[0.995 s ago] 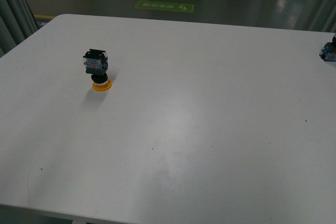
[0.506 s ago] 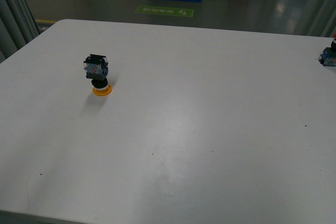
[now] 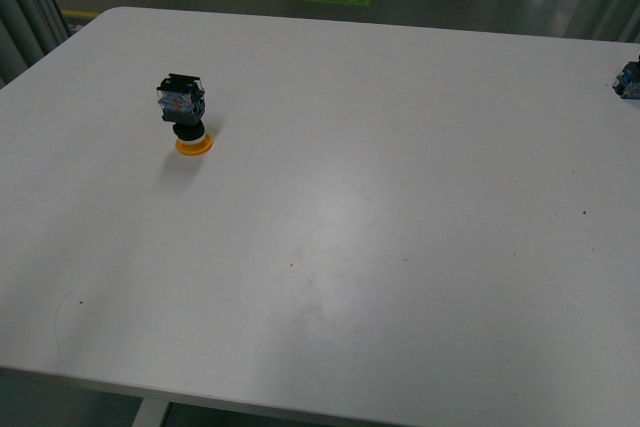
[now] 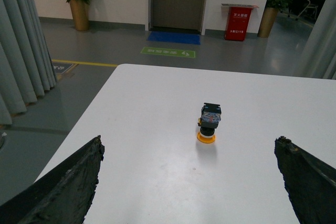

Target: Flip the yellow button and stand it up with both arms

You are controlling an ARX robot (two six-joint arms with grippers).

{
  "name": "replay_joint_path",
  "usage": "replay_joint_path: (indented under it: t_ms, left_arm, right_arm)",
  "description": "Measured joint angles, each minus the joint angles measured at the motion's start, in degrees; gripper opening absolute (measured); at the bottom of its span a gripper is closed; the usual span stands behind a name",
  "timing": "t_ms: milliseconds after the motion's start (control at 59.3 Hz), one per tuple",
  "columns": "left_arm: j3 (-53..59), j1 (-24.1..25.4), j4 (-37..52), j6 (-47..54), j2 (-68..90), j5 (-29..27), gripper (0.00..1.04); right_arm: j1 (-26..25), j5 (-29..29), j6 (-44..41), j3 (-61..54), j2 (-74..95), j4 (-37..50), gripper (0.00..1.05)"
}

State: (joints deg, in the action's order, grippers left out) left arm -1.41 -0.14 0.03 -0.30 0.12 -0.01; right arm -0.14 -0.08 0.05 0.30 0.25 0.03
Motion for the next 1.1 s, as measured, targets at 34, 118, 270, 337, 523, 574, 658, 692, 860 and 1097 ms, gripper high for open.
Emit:
replay_joint_path:
  t_ms: [34,118,270,337,523,574,658,692,860,1097]
  left_arm:
    - [0.0,0.0,0.0,0.0,0.0,0.0,0.98]
    - [0.0,0.0,0.0,0.0,0.0,0.0,0.98]
    - [-1.5,0.3,-4.2,-1.9,2.5,-0.7,0.98]
    - [-6.7,4.4,-9.6,-5.8,14.6,5.7,0.98]
    - [-19.0,13.6,2.6,-2.3,46.6,15.9,0.98]
    - [-22.3,14.1,4.2,-0.8,54.0,17.5,0.98]
    - [-26.8,14.2,2.8,0.3,62.9,19.2,0.98]
    - [-28.5,14.2,2.7,0.4,66.4,19.0,0.98]
    - [-40.2,11.8,0.2,0.9,81.1,16.7,0.98]
    - [-56.7,6.2,-8.8,2.6,94.6,13.3,0.98]
  right_arm:
    - [0.0,0.0,0.0,0.0,0.0,0.0,0.97]
    - [0.0,0.0,0.0,0.0,0.0,0.0,0.97]
    - [0.0,0.0,0.0,0.0,0.0,0.0,0.97]
    - [0.0,0.0,0.0,0.0,0.0,0.0,0.97]
    - [0.0,0.0,0.0,0.0,0.0,0.0,0.97]
    - [0.0,0.0,0.0,0.0,0.0,0.0,0.97]
    - [0.0,0.0,0.0,0.0,0.0,0.0,0.97]
    - [0.0,-0.1,0.0,0.0,0.0,0.0,0.97]
    - [0.0,0.0,0.0,0.0,0.0,0.0,0.97]
    - [0.0,0.0,0.0,0.0,0.0,0.0,0.97]
